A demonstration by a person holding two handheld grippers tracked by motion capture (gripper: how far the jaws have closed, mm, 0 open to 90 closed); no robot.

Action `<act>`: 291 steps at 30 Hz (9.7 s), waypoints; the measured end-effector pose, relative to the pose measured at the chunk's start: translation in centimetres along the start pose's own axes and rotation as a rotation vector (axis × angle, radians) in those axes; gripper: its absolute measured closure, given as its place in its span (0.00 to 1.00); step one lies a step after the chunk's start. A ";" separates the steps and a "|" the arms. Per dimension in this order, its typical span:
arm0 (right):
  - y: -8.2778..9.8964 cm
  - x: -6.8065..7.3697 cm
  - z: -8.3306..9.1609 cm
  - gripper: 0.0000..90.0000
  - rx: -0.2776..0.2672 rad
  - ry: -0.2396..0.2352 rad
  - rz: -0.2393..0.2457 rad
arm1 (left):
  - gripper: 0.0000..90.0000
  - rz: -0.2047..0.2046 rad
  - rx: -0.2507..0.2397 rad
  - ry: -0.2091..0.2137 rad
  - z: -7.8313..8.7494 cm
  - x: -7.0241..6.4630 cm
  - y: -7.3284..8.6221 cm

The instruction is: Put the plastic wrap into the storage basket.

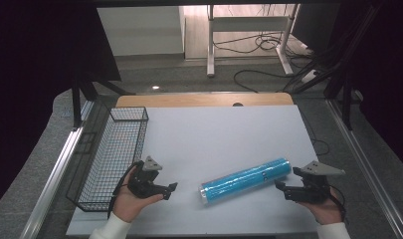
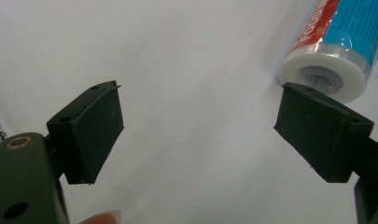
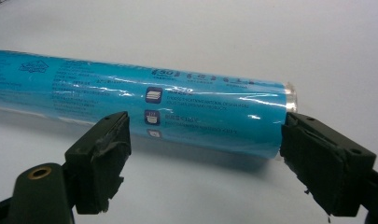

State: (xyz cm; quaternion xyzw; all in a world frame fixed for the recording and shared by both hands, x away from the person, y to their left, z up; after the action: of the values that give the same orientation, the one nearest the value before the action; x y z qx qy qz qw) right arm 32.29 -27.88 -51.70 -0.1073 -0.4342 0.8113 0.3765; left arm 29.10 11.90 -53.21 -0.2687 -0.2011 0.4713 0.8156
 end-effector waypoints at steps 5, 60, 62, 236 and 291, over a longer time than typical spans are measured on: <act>0.1 0.3 -0.4 0.18 0.019 -0.006 0.018 | 0.16 0.002 -0.001 -0.005 0.0 0.3 0.0; -0.2 -0.4 1.1 0.19 -0.026 0.020 -0.007 | 0.18 -0.261 -0.034 0.182 -2.0 -11.1 -9.3; -0.1 -0.6 1.2 0.19 -0.027 0.024 -0.014 | 0.18 -0.274 -0.031 0.198 -2.6 -11.9 -10.0; 0.8 -1.3 1.0 0.18 0.020 0.084 0.011 | 0.35 0.284 0.296 -0.175 2.6 18.1 -3.5; 0.4 -0.4 0.3 0.18 0.010 0.068 0.052 | 0.15 0.235 0.071 -0.185 1.3 13.6 -2.3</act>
State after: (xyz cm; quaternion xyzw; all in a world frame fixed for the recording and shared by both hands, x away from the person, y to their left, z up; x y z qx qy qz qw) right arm 32.22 -28.48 -51.91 -0.1440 -0.4140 0.8189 0.3705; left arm 36.34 23.23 -49.74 -0.2170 -0.2259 0.5930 0.7418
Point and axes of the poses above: each handheld gripper's, and its own axes: z roughly backward along the jaws, y roughly out of its underside, x roughly to its left, the point moved 8 cm from there along -z, roughly forward along the jaws, and after that the axes turned 12 degrees about -y, right-handed, at the moved point
